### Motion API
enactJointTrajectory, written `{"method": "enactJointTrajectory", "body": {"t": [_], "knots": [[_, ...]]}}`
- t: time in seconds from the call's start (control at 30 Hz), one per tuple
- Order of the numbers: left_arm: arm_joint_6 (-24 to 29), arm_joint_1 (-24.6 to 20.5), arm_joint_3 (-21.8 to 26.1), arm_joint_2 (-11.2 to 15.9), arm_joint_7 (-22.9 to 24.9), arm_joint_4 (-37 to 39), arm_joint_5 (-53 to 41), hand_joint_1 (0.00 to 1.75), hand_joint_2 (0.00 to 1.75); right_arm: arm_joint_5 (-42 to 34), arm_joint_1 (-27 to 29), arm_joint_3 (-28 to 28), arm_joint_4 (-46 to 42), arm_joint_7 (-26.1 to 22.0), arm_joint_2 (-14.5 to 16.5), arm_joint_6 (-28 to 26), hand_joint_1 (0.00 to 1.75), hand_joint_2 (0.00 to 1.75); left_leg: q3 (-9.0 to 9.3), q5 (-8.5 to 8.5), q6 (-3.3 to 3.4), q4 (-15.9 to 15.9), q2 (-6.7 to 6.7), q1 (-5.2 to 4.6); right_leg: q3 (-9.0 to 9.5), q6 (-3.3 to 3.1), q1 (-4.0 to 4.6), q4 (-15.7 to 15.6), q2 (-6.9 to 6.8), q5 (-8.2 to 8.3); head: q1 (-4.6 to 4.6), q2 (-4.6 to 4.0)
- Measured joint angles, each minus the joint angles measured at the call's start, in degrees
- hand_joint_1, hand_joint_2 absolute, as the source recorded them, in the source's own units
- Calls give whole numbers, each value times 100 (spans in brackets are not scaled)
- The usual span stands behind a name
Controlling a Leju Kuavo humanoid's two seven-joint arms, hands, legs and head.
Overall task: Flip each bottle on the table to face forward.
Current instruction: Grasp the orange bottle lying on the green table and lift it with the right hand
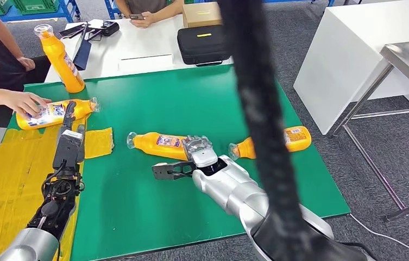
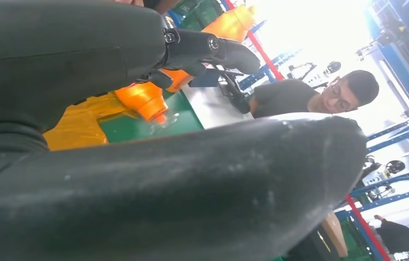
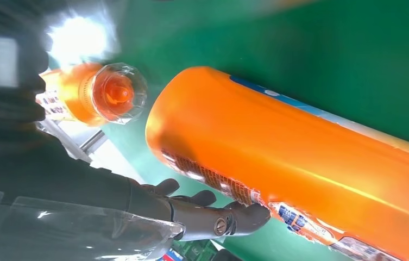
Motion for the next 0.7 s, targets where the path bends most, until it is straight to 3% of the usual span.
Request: {"method": "enactJointTrajectory", "body": {"t": [0.1, 0.23, 0.43, 0.5, 0.57, 0.63, 0.7], "knots": [[-10, 0, -59, 15, 17, -56, 37, 0, 0, 67, 23, 0, 3, 124, -7, 4, 0, 175, 12, -1, 1, 0, -2, -1, 12, 3, 0, -1, -2, -3, 0, 0], [-8, 6, -141, 19, 27, -94, 61, 0, 0, 125, 37, 0, 4, 452, -61, -119, 175, 175, 18, -1, 2, 0, -17, -2, 24, 6, -1, -2, -17, -5, 0, 0], [36, 10, -164, 44, 46, -116, 83, 0, 0, -6, 53, -51, 35, 517, -205, -260, 175, 175, 18, -1, 4, 1, -20, -3, 78, 18, -1, -5, -20, 6, 1, 0], [58, 12, -164, 54, 46, -116, 92, 0, 0, -29, 47, -67, 43, 447, -220, -251, 135, 175, 19, -1, 4, 1, -19, -2, 82, 18, -1, -5, -20, 6, 1, 0], [84, 14, -164, 62, 51, -116, 102, 0, 0, -28, 38, -73, 46, 317, -224, -239, 48, 175, 19, -2, 4, 1, -19, -1, 82, 17, -1, -5, -20, 6, 1, 0], [99, 13, -164, 69, 59, -116, 113, 0, 0, -4, 53, -75, 46, 123, -220, -202, 0, 175, 17, -4, 2, 1, -17, 0, 81, 17, 0, -5, -19, 6, 2, 0], [98, 16, -163, 79, 62, -116, 135, 0, 0, 42, 118, -76, 43, -36, -210, -161, 0, 175, 9, -3, 1, 0, -12, 0, 75, 15, 0, -5, -17, 9, 2, 0]]}}
